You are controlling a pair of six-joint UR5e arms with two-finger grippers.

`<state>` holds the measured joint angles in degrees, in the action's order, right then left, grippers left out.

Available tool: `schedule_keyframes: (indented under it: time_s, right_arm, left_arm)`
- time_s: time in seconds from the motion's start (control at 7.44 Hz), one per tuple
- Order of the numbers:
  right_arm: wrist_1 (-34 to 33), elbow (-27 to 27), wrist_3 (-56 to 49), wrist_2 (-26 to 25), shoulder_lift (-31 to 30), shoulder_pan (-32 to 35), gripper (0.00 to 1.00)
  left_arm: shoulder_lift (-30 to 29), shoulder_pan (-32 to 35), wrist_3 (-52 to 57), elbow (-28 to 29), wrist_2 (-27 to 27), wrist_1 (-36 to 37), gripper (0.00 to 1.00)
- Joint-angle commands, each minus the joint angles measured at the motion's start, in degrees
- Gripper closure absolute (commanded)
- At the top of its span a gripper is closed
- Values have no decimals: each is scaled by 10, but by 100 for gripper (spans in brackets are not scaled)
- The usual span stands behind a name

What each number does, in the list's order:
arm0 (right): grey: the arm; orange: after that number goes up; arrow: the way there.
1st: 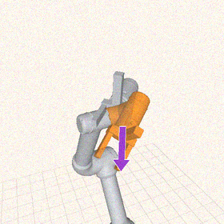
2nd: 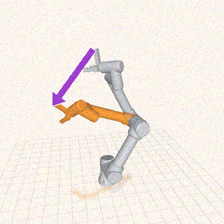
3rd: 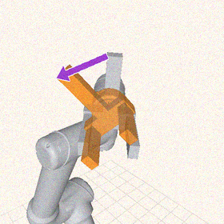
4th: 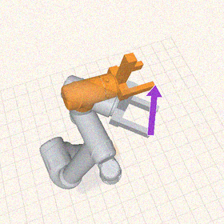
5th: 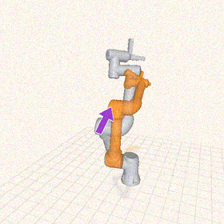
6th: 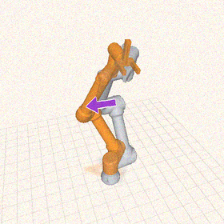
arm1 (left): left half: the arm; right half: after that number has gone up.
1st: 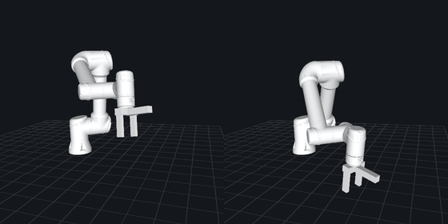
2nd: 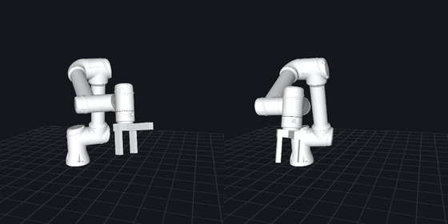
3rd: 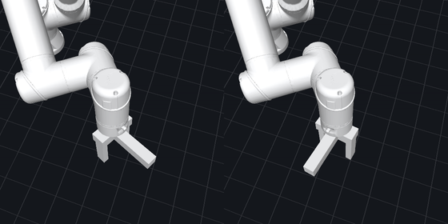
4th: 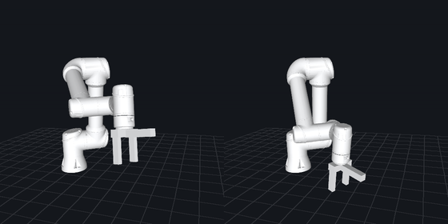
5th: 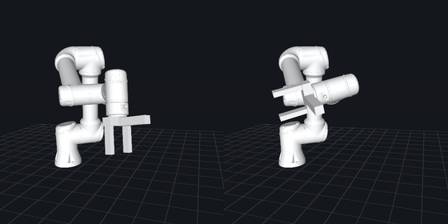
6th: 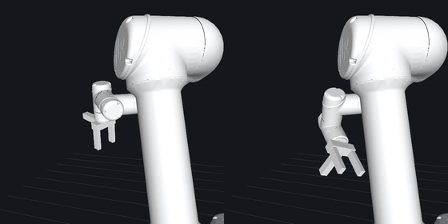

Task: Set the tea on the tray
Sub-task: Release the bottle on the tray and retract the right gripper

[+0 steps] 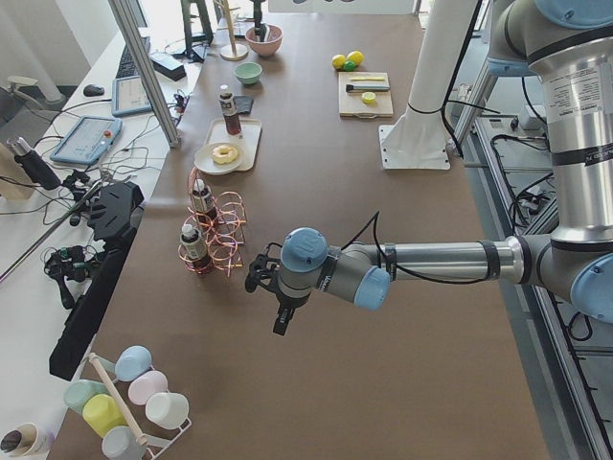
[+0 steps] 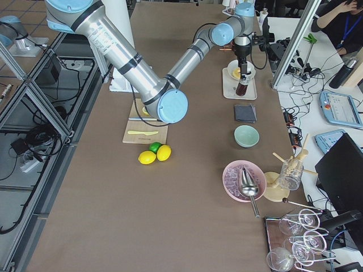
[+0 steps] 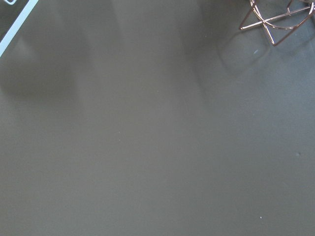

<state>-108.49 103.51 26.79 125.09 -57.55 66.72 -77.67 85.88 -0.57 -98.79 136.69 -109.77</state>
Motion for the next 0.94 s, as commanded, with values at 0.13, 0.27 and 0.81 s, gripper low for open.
schedule_keyframes:
  time_s: [0.13,0.27,0.81]
  right_arm:
    - [6,109,-102,9,-234,47,0]
    - [7,108,-191,9,-290,79,0]
    - [6,61,-300,-2,-407,194,0]
  left_arm:
    - [-11,63,131,-2,8,153,2]
    - [-8,68,131,-3,7,152,2]
    - [22,116,134,-9,13,125,2]
